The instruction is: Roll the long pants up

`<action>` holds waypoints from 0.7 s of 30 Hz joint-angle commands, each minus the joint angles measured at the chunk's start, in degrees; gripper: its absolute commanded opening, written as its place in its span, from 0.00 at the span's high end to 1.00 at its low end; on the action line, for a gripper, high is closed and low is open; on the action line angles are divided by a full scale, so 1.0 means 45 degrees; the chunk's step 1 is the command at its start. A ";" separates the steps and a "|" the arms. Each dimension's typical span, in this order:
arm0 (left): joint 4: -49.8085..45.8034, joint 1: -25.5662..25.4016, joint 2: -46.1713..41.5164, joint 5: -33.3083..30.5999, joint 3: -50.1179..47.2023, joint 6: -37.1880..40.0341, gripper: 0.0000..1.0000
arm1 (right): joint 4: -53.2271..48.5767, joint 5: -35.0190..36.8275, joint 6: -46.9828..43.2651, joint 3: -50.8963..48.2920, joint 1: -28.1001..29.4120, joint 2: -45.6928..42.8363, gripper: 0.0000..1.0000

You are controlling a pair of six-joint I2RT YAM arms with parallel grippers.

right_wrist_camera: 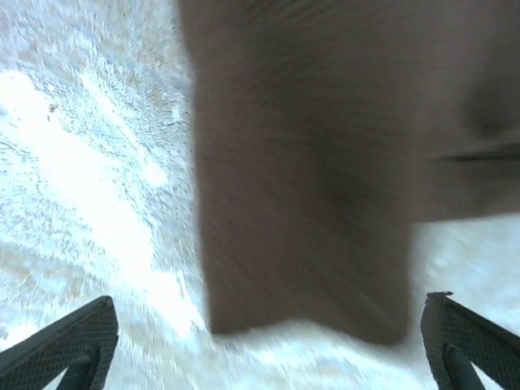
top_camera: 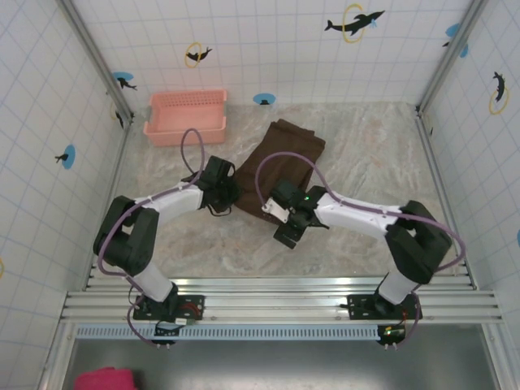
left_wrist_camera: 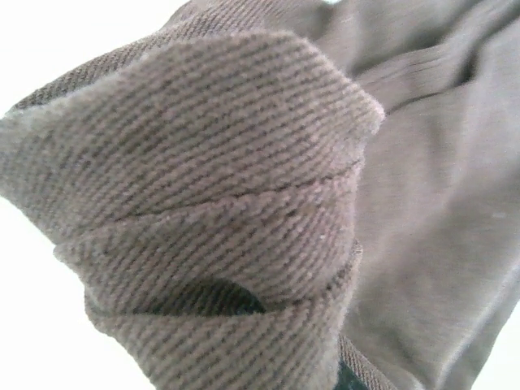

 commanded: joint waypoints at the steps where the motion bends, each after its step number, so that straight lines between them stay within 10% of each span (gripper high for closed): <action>1: -0.3926 -0.0570 0.0985 0.0196 0.0775 0.0546 1.00 | -0.0157 0.1364 0.0696 -0.0549 0.0036 -0.1514 0.00; 21: -0.9656 -0.1539 0.6004 0.0903 0.6535 0.0288 1.00 | 0.0053 0.8651 0.1596 0.1069 0.4017 0.1451 0.00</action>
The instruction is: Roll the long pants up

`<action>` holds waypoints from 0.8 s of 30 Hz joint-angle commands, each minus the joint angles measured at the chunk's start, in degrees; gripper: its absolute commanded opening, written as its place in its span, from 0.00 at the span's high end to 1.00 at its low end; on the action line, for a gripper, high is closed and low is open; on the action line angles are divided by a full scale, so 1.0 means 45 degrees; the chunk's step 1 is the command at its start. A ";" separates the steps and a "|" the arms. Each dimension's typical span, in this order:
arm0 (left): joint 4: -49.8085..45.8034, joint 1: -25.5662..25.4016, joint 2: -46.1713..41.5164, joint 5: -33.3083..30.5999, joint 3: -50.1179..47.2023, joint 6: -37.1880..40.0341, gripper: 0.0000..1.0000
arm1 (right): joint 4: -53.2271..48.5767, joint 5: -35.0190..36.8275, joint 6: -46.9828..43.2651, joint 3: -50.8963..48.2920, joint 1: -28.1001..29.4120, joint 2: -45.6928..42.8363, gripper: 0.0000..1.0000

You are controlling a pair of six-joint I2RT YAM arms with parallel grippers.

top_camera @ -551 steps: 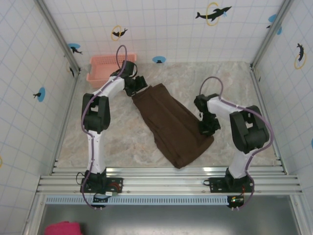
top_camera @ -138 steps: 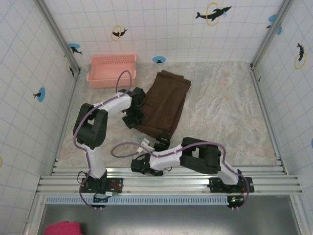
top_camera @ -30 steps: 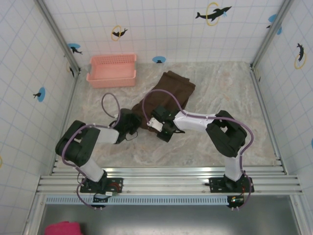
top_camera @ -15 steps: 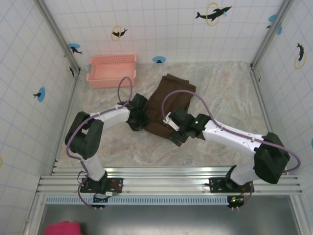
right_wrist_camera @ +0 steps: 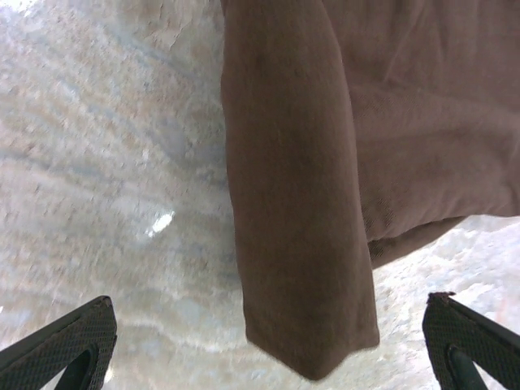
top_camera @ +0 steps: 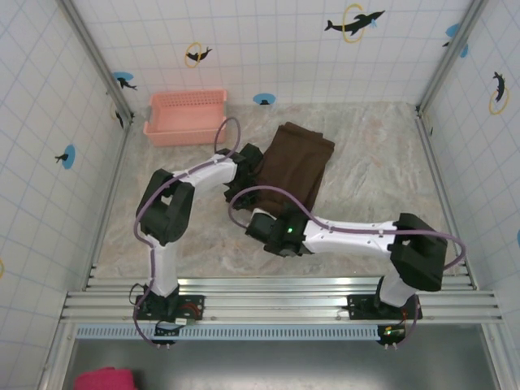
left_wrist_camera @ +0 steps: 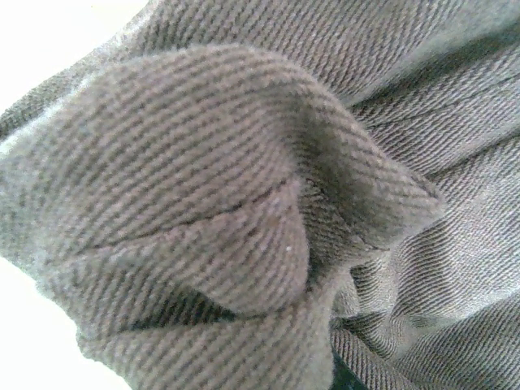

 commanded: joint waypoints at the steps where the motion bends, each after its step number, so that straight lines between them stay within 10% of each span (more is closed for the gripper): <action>1: -0.2544 -0.0181 0.1399 0.0528 0.0022 0.0078 1.00 | 0.0090 0.1718 0.0258 0.0680 0.0023 0.1093 0.00; 17: -0.3642 -0.0184 0.2147 0.0345 0.0921 0.0585 1.00 | -0.0339 0.5037 0.3387 0.0805 0.0722 0.5842 0.00; 24: -0.3696 -0.0180 0.2157 0.0301 0.0895 0.0683 1.00 | -0.0703 0.5768 0.4443 0.0326 0.0809 0.6304 0.15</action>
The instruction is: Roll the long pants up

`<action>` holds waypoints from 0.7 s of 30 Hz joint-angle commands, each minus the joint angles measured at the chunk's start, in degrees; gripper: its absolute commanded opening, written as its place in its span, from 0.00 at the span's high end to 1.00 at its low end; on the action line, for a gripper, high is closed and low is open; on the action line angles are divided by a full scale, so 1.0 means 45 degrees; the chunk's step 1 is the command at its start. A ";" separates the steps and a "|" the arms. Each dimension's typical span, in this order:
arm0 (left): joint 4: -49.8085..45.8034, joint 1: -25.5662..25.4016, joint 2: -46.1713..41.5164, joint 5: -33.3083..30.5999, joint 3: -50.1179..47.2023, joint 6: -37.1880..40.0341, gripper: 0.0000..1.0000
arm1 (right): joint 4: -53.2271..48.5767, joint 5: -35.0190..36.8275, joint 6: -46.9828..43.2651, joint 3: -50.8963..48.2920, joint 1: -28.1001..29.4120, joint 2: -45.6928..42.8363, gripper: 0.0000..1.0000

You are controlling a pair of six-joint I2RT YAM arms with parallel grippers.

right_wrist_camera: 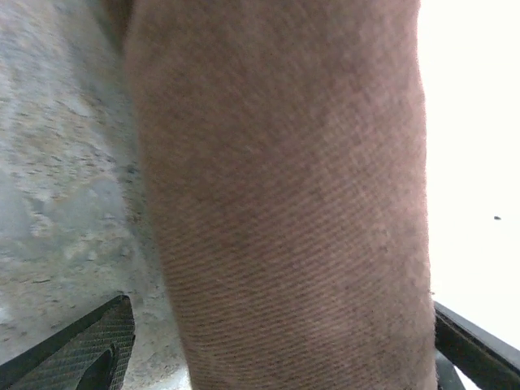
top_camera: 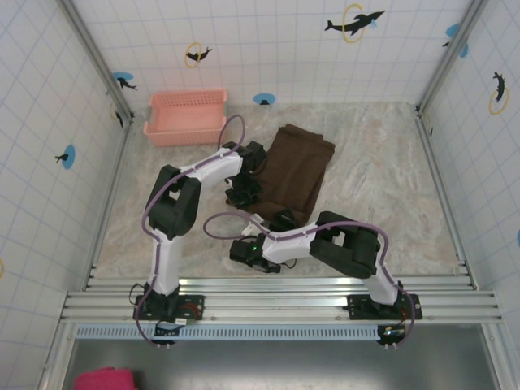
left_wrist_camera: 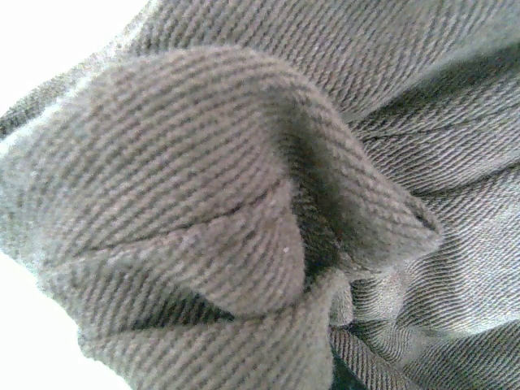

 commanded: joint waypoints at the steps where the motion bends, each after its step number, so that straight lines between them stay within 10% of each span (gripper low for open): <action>1: -0.1588 -0.0184 0.1066 0.0063 -0.0783 0.0521 1.00 | -0.0527 -0.1036 0.1034 -0.0643 -0.0038 0.0869 0.17; 9: -0.1527 -0.0073 0.0686 -0.0130 -0.1410 0.0682 1.00 | -0.0296 -0.1320 0.1112 -0.0598 -0.0182 0.1220 0.51; 12: -0.1435 0.0036 0.0465 -0.0230 -0.1605 0.0774 1.00 | 0.0028 -0.2062 0.0935 -0.0722 -0.0413 0.1157 1.00; 17: 0.0964 0.0236 -0.0565 0.0339 -0.2467 0.1878 0.96 | 0.1714 -0.4764 -0.0624 -0.1401 -0.0555 0.0081 1.00; 20: 0.1591 0.0287 -0.2025 -0.0956 -0.2576 0.2416 0.05 | 0.2245 -0.7439 -0.1559 -0.1550 -0.0959 -0.0619 1.00; 21: 0.1584 0.0324 -0.2570 -0.1595 -0.2581 0.2732 0.03 | 0.2376 -0.8834 -0.1974 -0.1540 -0.1197 -0.0819 1.00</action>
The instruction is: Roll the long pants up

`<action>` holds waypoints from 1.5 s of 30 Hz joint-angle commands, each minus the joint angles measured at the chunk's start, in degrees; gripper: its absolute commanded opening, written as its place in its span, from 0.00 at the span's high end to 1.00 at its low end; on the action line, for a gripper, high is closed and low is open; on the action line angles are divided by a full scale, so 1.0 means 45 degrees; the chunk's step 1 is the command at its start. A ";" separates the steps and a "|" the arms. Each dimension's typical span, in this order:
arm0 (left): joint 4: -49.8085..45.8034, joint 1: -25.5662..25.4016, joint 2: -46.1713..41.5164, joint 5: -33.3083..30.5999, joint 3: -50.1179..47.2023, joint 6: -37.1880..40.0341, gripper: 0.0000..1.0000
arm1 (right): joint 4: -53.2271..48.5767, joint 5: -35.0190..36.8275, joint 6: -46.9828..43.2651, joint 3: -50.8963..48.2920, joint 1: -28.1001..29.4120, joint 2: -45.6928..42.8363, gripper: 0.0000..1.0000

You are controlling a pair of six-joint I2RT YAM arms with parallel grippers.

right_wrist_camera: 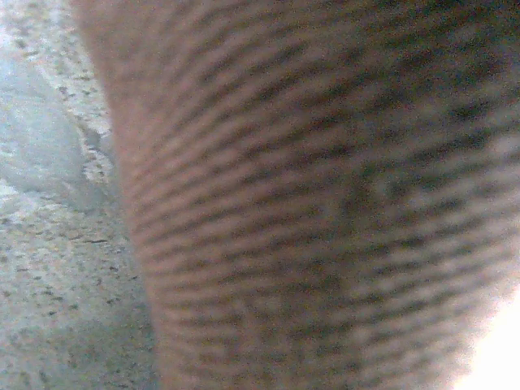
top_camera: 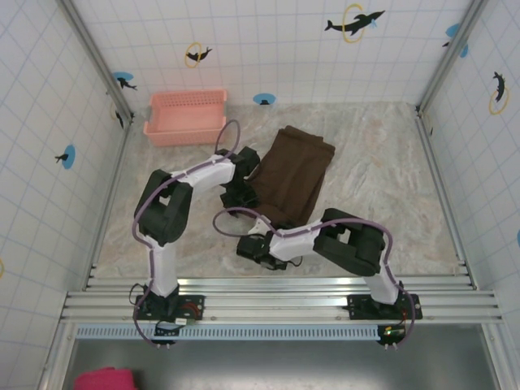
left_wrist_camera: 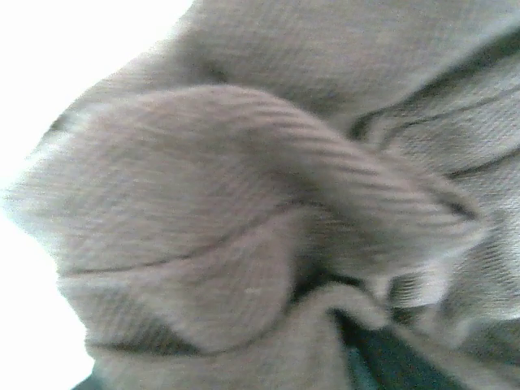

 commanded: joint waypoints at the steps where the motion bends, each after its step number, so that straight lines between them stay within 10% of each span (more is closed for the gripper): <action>1: 0.0432 0.0202 -0.1424 -0.1739 -0.0317 0.1553 0.02 | 0.0893 -0.6860 -0.1362 -0.0440 -0.0694 -0.0290 1.00; 11: 0.3951 0.0815 -0.6574 -0.2661 -0.4220 0.1597 0.03 | -0.0421 -1.2622 -0.3426 0.0790 -0.3009 -0.0131 1.00; 16: 1.0160 0.0816 -0.8227 -0.1362 -0.8621 -0.1150 0.02 | -0.0801 -1.4007 -0.3682 0.1329 -0.3944 0.0689 1.00; 23: 2.0874 0.0816 -0.5885 -0.1048 -1.2407 -0.4062 0.02 | -0.1257 -1.4513 -0.3954 0.1520 -0.4158 0.0868 1.00; 30: 2.6538 0.0802 -0.2982 -0.1107 -1.2971 -0.4907 0.03 | -0.1688 -1.4378 -0.4190 0.1288 -0.4046 0.1091 1.00; 36: 2.6304 0.1043 -0.3304 -0.0454 -1.3129 -0.4652 0.03 | -0.1871 -1.3955 -0.3957 0.1505 -0.4127 0.1339 1.00; 45: 1.9011 0.2415 -0.7416 0.1289 -1.1907 -0.2283 0.02 | -0.1918 -1.3431 -0.3798 0.1649 -0.4142 0.1630 1.00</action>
